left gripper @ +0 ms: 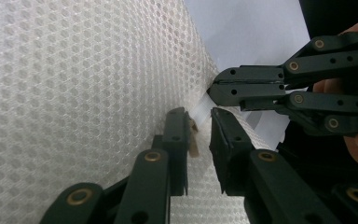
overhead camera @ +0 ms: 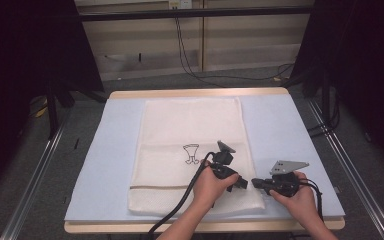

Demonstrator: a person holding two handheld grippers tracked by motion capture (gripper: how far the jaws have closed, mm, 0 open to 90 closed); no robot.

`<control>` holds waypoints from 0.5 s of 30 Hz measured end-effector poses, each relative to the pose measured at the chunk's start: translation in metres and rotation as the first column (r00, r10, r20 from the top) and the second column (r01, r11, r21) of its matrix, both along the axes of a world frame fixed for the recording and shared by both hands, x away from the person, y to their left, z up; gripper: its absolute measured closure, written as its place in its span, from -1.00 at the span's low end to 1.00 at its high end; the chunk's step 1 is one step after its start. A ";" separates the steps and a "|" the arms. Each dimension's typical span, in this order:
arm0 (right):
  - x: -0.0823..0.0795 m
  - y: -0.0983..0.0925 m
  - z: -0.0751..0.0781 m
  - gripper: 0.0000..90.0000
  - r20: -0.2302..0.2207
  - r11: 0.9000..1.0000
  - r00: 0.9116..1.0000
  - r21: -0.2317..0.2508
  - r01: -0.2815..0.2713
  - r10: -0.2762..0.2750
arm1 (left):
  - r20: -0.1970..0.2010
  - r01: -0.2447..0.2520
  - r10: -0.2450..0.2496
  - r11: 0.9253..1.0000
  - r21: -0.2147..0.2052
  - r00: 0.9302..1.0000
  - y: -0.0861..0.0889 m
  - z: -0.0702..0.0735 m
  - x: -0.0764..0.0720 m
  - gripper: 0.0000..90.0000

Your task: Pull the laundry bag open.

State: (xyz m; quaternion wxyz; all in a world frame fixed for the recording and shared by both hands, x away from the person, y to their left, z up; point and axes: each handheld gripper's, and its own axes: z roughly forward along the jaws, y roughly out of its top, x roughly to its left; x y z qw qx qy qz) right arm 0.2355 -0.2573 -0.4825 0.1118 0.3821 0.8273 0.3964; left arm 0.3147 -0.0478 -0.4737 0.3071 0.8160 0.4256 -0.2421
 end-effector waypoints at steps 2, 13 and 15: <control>0.000 0.000 0.000 1.00 0.001 1.000 1.000 0.001 0.001 -0.001 | 0.002 -0.012 0.012 1.000 0.008 1.000 -0.001 0.000 -0.001 0.79; -0.001 0.002 -0.001 1.00 0.012 1.000 1.000 -0.015 -0.008 0.008 | -0.015 -0.040 0.040 0.999 0.001 0.999 0.004 0.001 0.002 0.94; -0.001 0.002 -0.001 1.00 0.014 1.000 1.000 -0.028 -0.011 0.012 | -0.010 -0.023 0.023 1.000 0.005 1.000 0.005 0.001 0.002 0.94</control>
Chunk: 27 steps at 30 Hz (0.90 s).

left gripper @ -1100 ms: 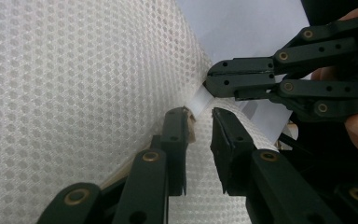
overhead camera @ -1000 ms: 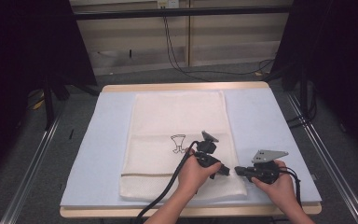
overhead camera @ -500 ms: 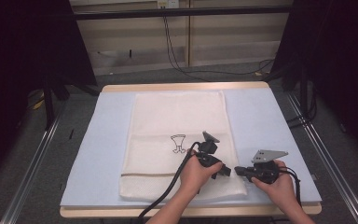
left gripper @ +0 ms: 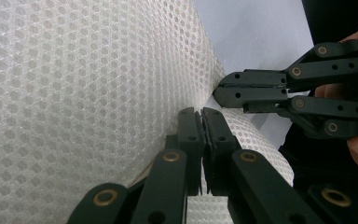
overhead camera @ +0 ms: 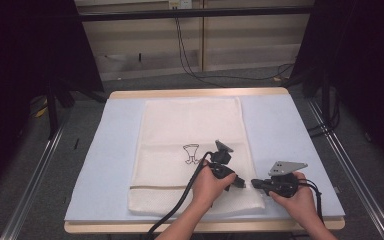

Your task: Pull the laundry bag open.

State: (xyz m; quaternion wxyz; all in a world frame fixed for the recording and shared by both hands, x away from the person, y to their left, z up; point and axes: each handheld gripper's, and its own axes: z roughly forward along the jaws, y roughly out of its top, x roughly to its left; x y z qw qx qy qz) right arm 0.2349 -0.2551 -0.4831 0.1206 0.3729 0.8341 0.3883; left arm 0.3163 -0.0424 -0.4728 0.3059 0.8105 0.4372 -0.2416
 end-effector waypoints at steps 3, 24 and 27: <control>0.000 0.001 0.000 1.00 0.006 1.000 1.000 -0.012 -0.005 0.005 | 0.006 0.004 -0.005 1.000 0.008 1.000 0.002 0.001 0.000 0.94; 0.000 0.000 -0.001 1.00 0.006 1.000 1.000 0.002 -0.009 0.009 | -0.023 -0.038 0.038 0.999 -0.015 0.999 0.026 0.005 0.002 0.94; 0.000 0.000 -0.001 1.00 0.006 1.000 1.000 0.001 -0.010 0.010 | -0.024 -0.047 0.046 0.999 -0.021 0.999 0.026 0.006 0.001 0.94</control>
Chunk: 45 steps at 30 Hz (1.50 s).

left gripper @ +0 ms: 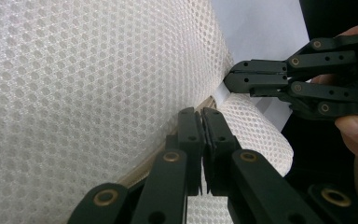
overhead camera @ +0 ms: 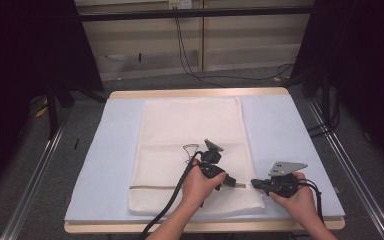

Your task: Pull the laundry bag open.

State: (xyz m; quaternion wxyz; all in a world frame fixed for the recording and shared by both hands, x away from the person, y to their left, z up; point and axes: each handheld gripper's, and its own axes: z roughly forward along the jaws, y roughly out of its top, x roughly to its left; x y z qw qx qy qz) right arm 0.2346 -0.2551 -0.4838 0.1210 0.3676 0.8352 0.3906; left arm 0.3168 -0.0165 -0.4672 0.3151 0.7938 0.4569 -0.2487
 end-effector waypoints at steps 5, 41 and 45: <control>0.000 0.000 0.000 1.00 0.001 1.000 1.000 -0.001 -0.001 0.001 | 0.002 0.003 -0.003 1.000 0.005 1.000 0.008 0.001 0.002 0.94; 0.000 -0.001 -0.001 1.00 -0.006 1.000 1.000 0.013 0.002 -0.002 | 0.031 -0.014 0.015 1.000 -0.025 0.999 0.053 0.007 0.002 0.94; 0.000 -0.001 -0.001 1.00 -0.006 1.000 1.000 0.013 0.003 -0.003 | 0.035 -0.016 0.016 1.000 -0.021 0.999 0.053 0.007 0.003 0.94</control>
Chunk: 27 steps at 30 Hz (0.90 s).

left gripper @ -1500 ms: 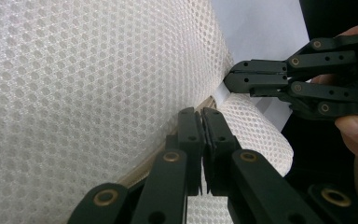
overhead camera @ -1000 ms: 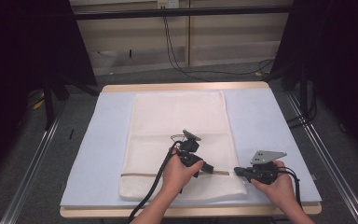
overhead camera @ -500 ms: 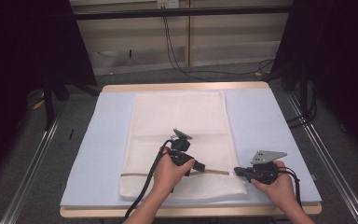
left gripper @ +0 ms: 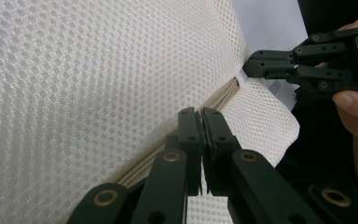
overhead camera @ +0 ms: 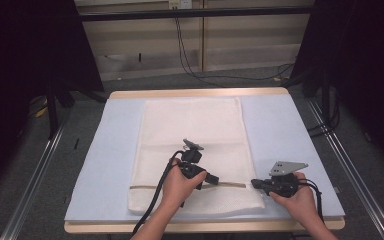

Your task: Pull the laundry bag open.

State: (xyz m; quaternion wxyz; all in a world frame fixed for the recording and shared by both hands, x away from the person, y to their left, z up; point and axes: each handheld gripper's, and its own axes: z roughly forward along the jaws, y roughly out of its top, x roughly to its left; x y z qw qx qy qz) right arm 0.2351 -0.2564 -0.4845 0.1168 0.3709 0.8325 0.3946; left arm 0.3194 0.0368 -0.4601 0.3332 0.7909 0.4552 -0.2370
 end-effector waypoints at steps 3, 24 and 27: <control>0.000 0.000 0.000 1.00 -0.001 1.000 1.000 0.003 -0.006 0.006 | 0.012 0.003 -0.003 1.000 0.004 1.000 0.002 0.000 -0.001 0.94; 0.000 0.000 0.000 1.00 0.002 1.000 1.000 0.001 -0.001 0.001 | -0.018 -0.008 0.008 1.000 -0.028 1.000 0.013 -0.004 -0.001 0.94; 0.000 0.000 0.000 1.00 0.002 1.000 1.000 0.002 -0.001 0.001 | -0.032 -0.008 0.007 0.999 -0.042 0.999 0.015 -0.005 0.000 0.94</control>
